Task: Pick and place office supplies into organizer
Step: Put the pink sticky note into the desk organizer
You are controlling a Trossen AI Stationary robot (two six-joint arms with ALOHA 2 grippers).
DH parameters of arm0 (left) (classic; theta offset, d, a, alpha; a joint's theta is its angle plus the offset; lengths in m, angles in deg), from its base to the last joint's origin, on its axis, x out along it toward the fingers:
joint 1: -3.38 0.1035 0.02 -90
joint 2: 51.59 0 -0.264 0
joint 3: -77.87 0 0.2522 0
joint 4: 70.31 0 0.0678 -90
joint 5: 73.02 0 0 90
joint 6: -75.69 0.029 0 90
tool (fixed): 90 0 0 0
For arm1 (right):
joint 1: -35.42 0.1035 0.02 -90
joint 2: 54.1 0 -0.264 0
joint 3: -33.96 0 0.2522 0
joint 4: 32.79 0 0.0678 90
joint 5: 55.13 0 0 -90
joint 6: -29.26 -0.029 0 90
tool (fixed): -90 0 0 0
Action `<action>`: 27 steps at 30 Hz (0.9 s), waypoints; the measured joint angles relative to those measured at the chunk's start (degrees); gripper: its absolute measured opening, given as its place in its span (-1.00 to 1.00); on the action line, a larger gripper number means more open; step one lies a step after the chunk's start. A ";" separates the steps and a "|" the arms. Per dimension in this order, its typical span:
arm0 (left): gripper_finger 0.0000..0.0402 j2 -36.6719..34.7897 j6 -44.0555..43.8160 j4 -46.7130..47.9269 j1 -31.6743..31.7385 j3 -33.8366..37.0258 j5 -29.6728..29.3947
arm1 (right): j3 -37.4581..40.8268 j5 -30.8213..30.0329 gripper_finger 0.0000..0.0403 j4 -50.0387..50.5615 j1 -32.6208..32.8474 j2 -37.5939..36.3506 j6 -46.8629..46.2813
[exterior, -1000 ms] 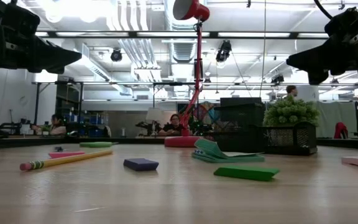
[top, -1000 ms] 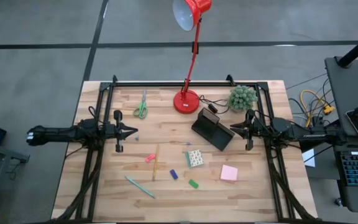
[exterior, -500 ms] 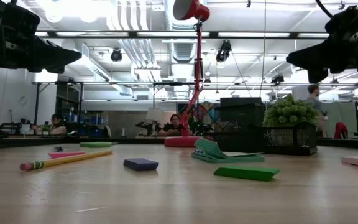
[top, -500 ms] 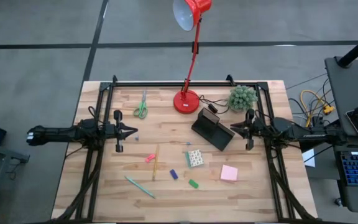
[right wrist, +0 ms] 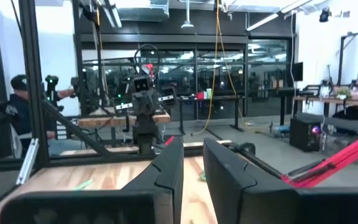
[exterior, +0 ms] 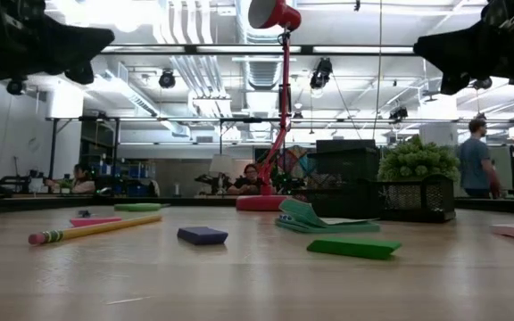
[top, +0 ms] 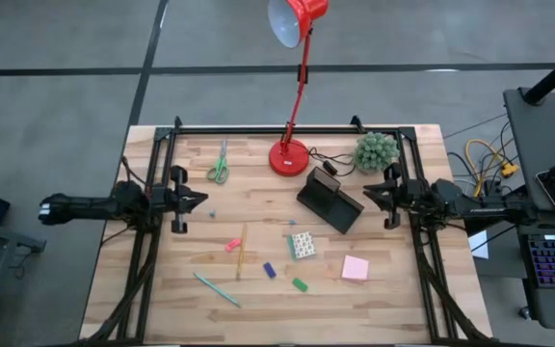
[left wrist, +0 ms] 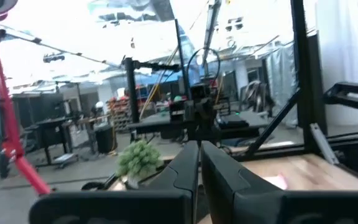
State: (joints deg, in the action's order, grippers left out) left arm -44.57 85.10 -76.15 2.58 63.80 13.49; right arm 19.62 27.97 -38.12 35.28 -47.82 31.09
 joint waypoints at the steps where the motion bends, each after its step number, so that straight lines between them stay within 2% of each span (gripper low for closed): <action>1: -0.94 0.71 0.11 -0.36 0.00 -0.07 0.22 | 0.00 0.00 -0.68 -0.04 0.00 0.21 1.06; 8: -0.55 6.39 3.34 -2.68 0.00 -0.58 0.66 | 0.00 0.58 -0.39 -1.27 0.00 1.55 4.16; 14: -0.28 10.17 3.34 -14.45 0.04 -0.77 0.73 | -0.74 9.28 -0.16 -13.02 0.00 4.26 1.15; 18: -0.23 11.54 2.97 -20.33 0.04 -0.82 0.85 | -5.25 15.94 -0.12 -14.12 0.02 6.80 -0.27; 23: -0.22 12.47 3.40 -25.96 0.04 -0.82 0.26 | -12.94 16.59 -0.12 -13.67 0.02 12.79 -0.27; 27: -0.22 12.99 3.47 -34.39 0.04 -0.84 0.05 | -20.26 20.13 -0.12 -8.85 0.06 18.25 -0.53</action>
State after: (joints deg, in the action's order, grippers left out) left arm -31.58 88.57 -110.54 2.63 62.96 13.54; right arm -0.64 48.10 -46.97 35.35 -29.57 30.55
